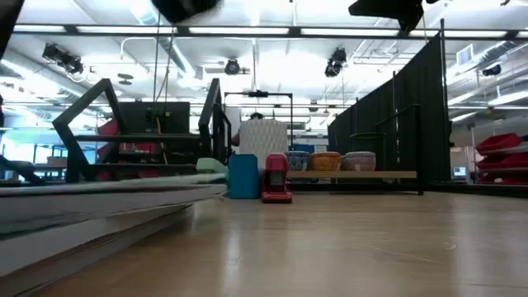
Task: Stock shelves
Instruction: Remove the brown book from the bookshelf, then adjust all the stacked books
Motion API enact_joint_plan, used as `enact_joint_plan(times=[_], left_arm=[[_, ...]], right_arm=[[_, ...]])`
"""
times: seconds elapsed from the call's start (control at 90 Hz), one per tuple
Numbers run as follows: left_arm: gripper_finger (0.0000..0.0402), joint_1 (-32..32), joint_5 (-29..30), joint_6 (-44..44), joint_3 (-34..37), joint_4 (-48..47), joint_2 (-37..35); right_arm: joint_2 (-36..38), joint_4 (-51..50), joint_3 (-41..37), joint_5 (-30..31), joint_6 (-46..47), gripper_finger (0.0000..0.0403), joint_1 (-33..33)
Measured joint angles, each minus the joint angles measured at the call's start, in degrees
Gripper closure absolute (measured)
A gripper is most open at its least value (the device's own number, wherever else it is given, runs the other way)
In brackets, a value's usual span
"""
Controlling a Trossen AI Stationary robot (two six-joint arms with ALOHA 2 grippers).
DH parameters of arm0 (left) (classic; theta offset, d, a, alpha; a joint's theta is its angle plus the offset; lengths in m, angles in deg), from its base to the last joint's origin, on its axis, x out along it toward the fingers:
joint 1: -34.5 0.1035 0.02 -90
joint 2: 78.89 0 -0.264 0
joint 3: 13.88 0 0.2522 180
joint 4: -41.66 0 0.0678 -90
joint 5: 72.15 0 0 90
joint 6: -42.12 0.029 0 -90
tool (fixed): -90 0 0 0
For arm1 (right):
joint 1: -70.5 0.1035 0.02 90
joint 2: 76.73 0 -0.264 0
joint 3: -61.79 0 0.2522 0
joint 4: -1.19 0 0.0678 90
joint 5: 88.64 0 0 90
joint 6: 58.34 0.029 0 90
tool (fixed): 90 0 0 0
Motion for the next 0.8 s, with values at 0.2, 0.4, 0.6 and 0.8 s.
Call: enact_joint_plan(times=[0.2, 0.4, 0.6, 0.8], left_arm=[[0.0399, 2.3, 10.6, 8.6, 3.6, -0.2, 1.5], [0.0372, 2.9, 22.4, 14.3, 6.1, 0.1, 1.5], [0.0311, 2.6, 22.9, 16.9, 7.5, 7.1, 1.5], [0.0229, 2.5, 30.6, 15.9, 5.7, 9.1, 1.5]], right_arm=[[-0.2, -0.1, 0.0, -1.3, 1.6, 0.027, 0.2], [-2.7, 0.0, 0.0, -2.7, 2.2, 0.027, 0.5], [-6.5, 1.3, 0.0, -2.9, 3.1, 0.027, 0.5], [-10.2, 4.1, 0.0, -5.4, 3.0, 0.027, 0.4]])
